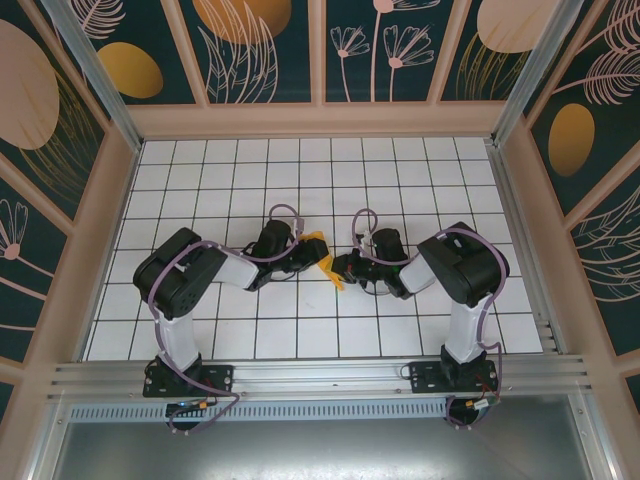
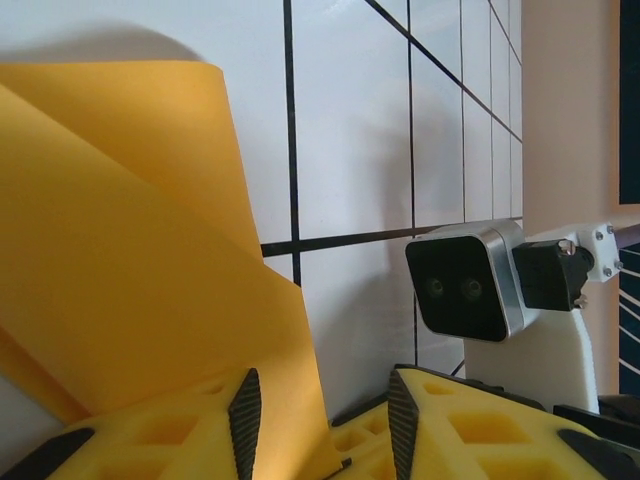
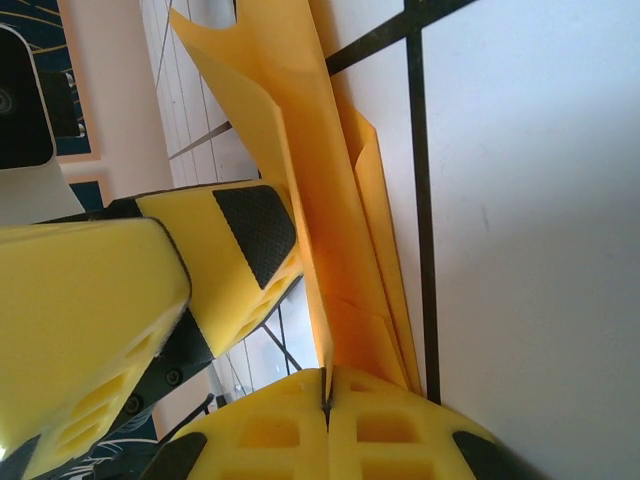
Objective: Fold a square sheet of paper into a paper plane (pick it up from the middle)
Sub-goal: Fold the wing for the fifth time at the center of the table.
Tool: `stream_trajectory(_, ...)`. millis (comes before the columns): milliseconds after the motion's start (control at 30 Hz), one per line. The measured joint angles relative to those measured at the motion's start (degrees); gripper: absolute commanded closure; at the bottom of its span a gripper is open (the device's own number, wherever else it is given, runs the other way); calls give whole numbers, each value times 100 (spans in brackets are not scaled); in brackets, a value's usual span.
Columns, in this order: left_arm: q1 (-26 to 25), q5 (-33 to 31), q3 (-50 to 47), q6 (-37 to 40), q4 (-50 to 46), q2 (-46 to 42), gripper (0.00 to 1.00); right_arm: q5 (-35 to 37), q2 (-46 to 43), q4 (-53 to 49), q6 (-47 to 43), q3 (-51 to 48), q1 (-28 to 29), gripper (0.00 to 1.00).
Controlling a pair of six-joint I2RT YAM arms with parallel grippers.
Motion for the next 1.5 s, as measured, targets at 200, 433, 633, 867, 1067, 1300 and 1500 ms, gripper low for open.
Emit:
stream_trajectory(200,0,-13,118,2,-243,44,64,-9,-109,-492,-166,153,-7,96)
stream_trajectory(433,0,-13,116,20,-249,50,65,234,-507,-1432,-535,293,-9,85)
stream_trajectory(633,0,-11,118,42,-254,52,65,337,-730,-2050,-802,354,-9,84)
stream_trajectory(867,0,-9,149,59,-330,55,66,378,-745,-2350,-1005,428,-7,93)
stream_trajectory(1067,0,-4,192,90,-422,55,66,426,-754,-2651,-1209,557,48,90)
stream_trajectory(1300,2,11,232,114,-503,55,66,649,-955,-3143,-1360,654,136,84)
stream_trajectory(1500,2,11,251,133,-546,55,67,708,-1213,-3595,-1414,654,144,84)
